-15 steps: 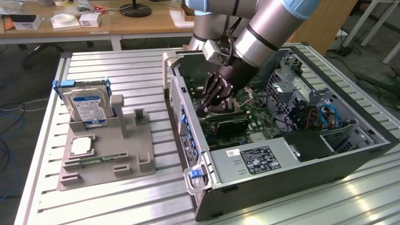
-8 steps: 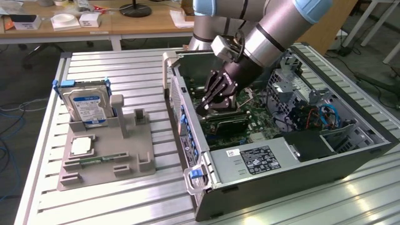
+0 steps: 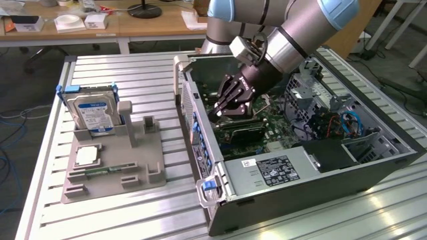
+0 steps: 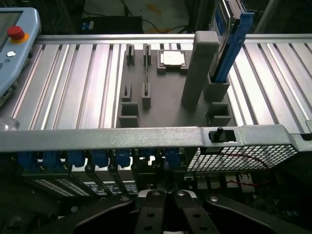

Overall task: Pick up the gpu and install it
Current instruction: 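Press down on the gpu until it lock into place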

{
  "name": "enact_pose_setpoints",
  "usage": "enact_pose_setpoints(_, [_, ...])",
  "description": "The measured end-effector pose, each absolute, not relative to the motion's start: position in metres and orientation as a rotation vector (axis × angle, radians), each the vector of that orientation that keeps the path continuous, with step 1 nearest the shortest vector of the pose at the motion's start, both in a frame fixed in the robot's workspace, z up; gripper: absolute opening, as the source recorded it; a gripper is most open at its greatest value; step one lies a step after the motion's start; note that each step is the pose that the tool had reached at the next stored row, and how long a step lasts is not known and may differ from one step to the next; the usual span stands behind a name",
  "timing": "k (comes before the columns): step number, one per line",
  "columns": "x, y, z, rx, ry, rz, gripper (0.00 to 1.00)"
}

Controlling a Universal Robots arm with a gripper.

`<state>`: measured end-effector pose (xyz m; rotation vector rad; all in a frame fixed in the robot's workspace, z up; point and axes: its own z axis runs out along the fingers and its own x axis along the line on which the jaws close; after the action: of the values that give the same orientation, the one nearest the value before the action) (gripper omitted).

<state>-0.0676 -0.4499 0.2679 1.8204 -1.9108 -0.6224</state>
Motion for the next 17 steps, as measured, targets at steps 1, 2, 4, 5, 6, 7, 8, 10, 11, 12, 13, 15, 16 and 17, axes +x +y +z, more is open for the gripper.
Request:
enact_pose_setpoints(1, [-0.0676, -0.4504, 0.2676, 1.819, -1.910, -0.624, 0.10])
enact_pose_setpoints(2, [-0.0676, -0.4510, 0.2673, 1.818, -1.909, -0.624, 0.10])
enact_pose_setpoints(4, [-0.0676, -0.4525, 0.2664, 1.816, -1.907, -0.624, 0.10])
enact_pose_setpoints(5, [-0.0676, -0.4533, 0.2661, 1.815, -1.907, -0.623, 0.10])
enact_pose_setpoints(6, [-0.0676, -0.4540, 0.2657, 1.814, -1.907, -0.623, 0.10])
enact_pose_setpoints(7, [-0.0676, -0.4548, 0.2654, 1.813, -1.906, -0.622, 0.10])
enact_pose_setpoints(8, [-0.0676, -0.4553, 0.2650, 1.812, -1.906, -0.622, 0.10])
enact_pose_setpoints(10, [-0.0676, -0.4560, 0.2644, 1.810, -1.905, -0.621, 0.10])
enact_pose_setpoints(11, [-0.0675, -0.4563, 0.2642, 1.810, -1.905, -0.621, 0.10])
enact_pose_setpoints(12, [-0.0676, -0.4566, 0.2640, 1.810, -1.905, -0.621, 0.10])
enact_pose_setpoints(13, [-0.0676, -0.4569, 0.2639, 1.809, -1.905, -0.622, 0.10])
enact_pose_setpoints(15, [-0.0676, -0.4572, 0.2625, 1.807, -1.903, -0.623, 0.10])
enact_pose_setpoints(16, [-0.0676, -0.4573, 0.2616, 1.806, -1.902, -0.624, 0.10])
enact_pose_setpoints(17, [-0.0676, -0.4573, 0.2607, 1.805, -1.900, -0.625, 0.10])
